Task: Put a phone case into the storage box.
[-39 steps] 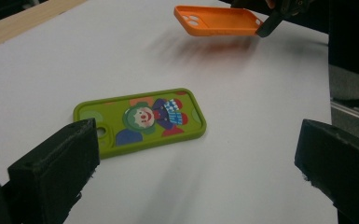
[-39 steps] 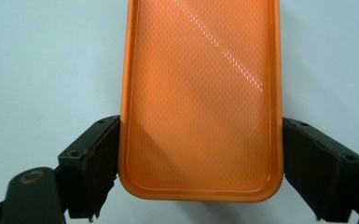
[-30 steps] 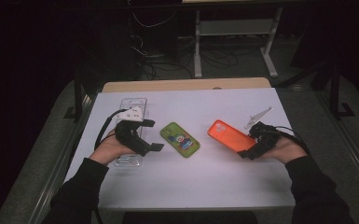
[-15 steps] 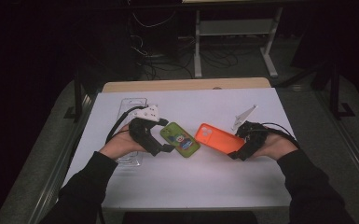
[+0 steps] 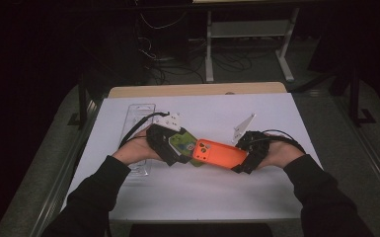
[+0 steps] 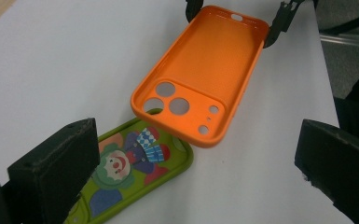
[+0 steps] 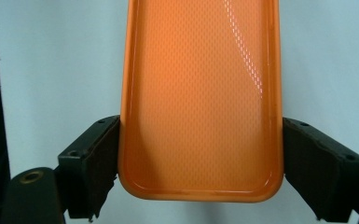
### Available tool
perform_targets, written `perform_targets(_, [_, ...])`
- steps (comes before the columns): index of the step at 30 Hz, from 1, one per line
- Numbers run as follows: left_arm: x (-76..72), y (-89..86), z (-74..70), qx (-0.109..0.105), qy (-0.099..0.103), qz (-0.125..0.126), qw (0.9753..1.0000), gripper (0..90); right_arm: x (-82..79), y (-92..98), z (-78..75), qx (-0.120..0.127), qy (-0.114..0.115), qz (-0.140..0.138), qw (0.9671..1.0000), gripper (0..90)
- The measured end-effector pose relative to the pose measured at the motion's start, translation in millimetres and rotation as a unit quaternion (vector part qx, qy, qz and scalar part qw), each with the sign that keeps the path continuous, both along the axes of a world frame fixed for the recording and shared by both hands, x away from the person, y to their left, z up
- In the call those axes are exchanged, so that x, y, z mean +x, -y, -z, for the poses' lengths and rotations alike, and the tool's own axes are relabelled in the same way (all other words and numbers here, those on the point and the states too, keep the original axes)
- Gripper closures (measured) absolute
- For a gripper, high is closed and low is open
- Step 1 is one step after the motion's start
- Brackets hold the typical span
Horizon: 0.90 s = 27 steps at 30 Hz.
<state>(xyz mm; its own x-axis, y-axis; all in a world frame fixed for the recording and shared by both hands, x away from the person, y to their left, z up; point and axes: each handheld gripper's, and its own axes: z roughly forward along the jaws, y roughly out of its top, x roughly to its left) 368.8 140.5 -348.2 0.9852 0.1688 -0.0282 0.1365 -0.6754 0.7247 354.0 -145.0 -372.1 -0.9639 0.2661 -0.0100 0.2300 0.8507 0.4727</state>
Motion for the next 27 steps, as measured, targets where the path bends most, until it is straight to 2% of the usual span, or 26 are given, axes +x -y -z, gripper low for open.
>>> perform_targets(8, [-0.8,6.4,5.2,0.022,-0.007,0.029,0.9993,0.0,-1.8,-9.3,-3.8,-0.003,0.002,-0.032,0.9995,15.0])
perform_targets(9, [-0.9,8.8,6.3,0.034,-0.003,0.037,0.9987,0.0,-2.0,-12.4,-3.9,-0.004,0.003,-0.039,0.9992,15.0])
perform_targets(17, [-2.3,17.8,11.8,0.044,-0.015,0.063,0.9969,0.0,-5.3,-26.7,-6.7,-0.006,0.007,-0.070,0.9975,15.0])
perform_targets(18, [-3.8,20.4,14.4,0.047,-0.023,0.066,0.9964,0.0,-5.8,-28.7,-7.7,-0.006,0.007,-0.074,0.9972,15.0])
perform_targets(20, [-5.0,22.6,16.9,0.053,-0.025,0.075,0.9954,0.0,-6.7,-32.2,-10.2,-0.008,0.008,-0.080,0.9967,15.0])
perform_targets(27, [-9.1,27.5,22.5,0.078,-0.021,0.091,0.9925,0.0,-6.9,-39.8,-15.3,-0.006,0.011,-0.096,0.9953,15.0])
